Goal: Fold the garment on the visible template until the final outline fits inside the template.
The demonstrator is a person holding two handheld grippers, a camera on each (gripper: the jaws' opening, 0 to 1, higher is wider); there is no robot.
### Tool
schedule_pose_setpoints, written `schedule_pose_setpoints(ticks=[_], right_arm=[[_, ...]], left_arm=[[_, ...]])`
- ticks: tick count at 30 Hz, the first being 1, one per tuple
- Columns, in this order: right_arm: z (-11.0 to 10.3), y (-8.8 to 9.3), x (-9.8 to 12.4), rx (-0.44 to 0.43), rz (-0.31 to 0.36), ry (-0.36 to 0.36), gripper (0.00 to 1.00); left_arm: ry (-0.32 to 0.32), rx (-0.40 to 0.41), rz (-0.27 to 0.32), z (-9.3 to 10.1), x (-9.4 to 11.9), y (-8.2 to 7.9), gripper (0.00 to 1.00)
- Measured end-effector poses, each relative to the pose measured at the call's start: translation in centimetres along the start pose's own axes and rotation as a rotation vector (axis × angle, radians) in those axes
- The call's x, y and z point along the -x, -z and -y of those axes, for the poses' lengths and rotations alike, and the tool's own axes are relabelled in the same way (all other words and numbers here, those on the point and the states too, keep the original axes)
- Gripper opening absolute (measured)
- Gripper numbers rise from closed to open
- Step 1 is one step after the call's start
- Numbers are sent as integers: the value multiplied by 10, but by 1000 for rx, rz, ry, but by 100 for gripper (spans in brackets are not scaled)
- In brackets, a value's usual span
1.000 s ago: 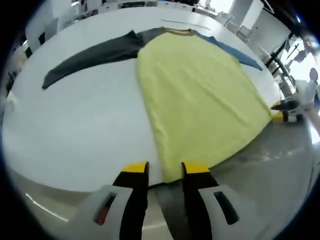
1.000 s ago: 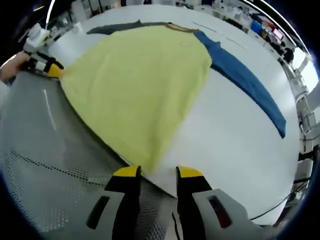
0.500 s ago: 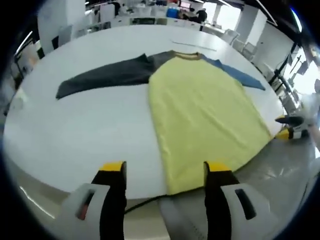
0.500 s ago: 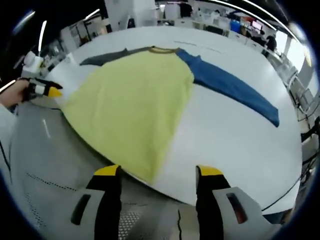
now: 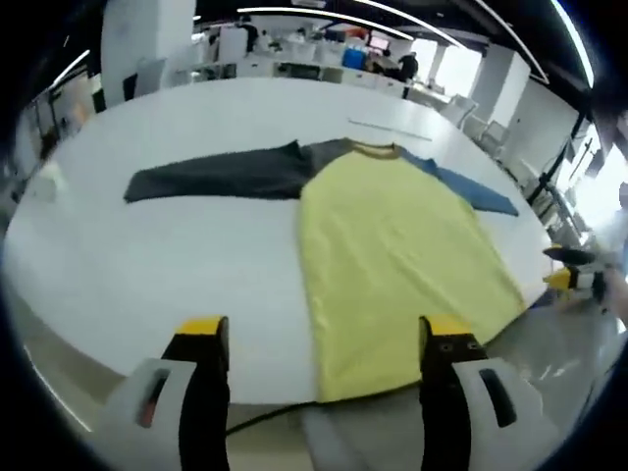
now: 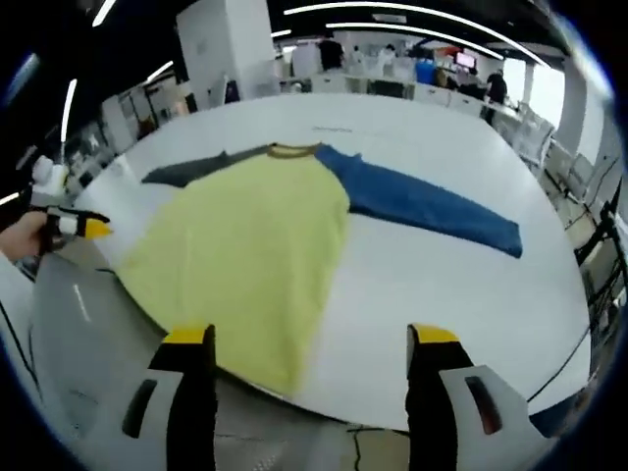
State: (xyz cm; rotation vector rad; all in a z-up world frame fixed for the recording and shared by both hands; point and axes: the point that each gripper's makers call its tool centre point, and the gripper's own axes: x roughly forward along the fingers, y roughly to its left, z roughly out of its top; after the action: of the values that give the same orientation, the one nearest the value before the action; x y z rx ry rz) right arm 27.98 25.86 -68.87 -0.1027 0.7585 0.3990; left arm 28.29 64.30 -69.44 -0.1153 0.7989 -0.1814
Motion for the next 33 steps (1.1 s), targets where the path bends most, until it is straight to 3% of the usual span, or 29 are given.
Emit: schedule_pose_setpoints(ticks=[5,11,18,24,27,33], right_arm=[[-5,-14,4,8,72,-2,87],[-6,-21,6,6,110,4,99],[6,-18,12,-44,108,22,100],[4,-19,24,-22,94,-52,100],[-6,-22,35,43,85,-128,100],[-3,-34,54,84,77,-147,100]], left_arm=[[-9,5,78,-2,4,-12,85],[7,-18,78,2,5,-12,92],[61,-77,66,9,14,-16,99],[135,-148,60,13,29,-27,100],[180,-198,59,14,41,-36,100],[220,-310,36,18,65,-48,100]])
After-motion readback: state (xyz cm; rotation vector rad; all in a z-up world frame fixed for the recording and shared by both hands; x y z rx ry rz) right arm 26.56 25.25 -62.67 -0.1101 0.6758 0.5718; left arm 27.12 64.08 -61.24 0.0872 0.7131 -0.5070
